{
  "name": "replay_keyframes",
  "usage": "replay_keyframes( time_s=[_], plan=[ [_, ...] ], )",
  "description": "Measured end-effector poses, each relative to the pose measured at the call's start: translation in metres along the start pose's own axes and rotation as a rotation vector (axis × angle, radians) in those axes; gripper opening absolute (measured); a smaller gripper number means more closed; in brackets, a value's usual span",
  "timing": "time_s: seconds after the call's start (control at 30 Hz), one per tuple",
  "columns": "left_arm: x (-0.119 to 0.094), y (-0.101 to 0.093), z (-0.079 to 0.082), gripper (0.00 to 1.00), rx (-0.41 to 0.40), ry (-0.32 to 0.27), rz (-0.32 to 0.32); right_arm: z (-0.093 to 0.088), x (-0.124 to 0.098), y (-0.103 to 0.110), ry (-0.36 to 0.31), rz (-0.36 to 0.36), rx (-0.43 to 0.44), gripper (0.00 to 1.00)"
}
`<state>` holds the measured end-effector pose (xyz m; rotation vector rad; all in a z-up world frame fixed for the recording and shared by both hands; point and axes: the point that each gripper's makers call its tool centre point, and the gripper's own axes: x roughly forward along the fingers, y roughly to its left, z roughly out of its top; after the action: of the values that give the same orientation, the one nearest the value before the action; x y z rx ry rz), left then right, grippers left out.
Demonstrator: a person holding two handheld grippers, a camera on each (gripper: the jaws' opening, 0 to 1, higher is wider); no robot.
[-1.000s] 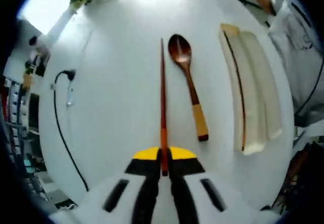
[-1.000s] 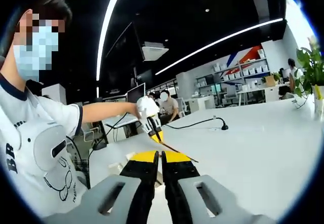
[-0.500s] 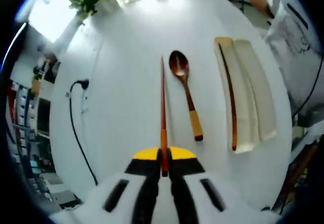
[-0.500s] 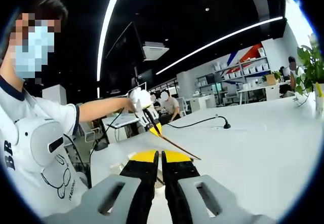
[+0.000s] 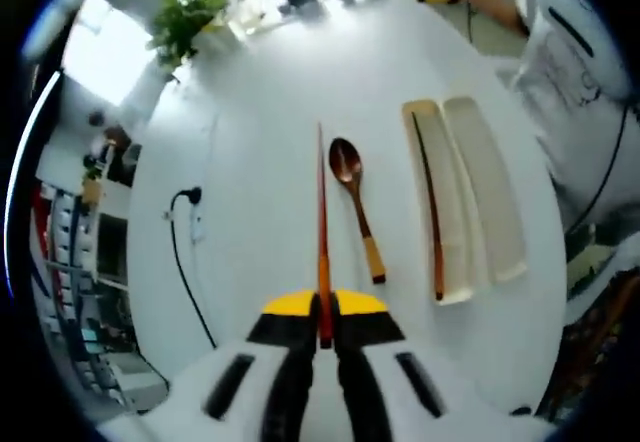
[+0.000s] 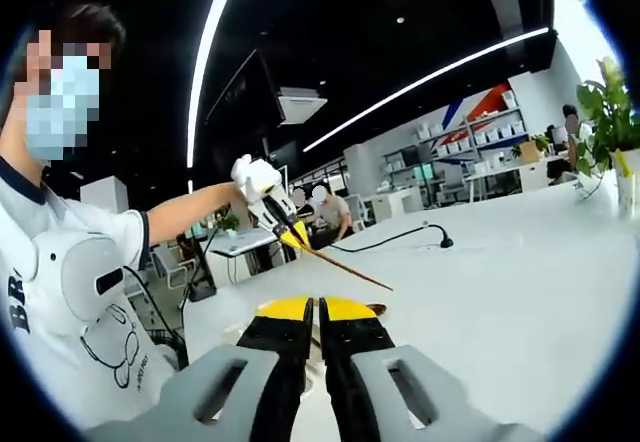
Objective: Arrange the utensils inside the cutlery case until each visible utensil rests in its matching compartment.
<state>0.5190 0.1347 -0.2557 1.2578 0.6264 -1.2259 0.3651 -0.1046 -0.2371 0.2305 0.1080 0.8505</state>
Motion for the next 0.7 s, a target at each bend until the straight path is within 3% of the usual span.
replay_keyframes(
  time_s=[0.43, 0.47, 0.7],
  plan=[
    [-0.041, -0.017, 0.012, 0.04, 0.067, -0.061, 0.068, 0.003, -0.006, 0.01, -0.027, -0.005, 0.0, 0.02],
    [-0.044, -0.016, 0.013, 0.04, 0.096, -0.063, 0.098, 0.003, -0.007, 0.012, -0.03, -0.005, -0.002, 0.02],
    [-0.05, -0.045, 0.019, 0.04, 0.109, -0.103, 0.087, 0.001, -0.012, 0.012, -0.032, -0.017, -0.002, 0.02]
  ],
)
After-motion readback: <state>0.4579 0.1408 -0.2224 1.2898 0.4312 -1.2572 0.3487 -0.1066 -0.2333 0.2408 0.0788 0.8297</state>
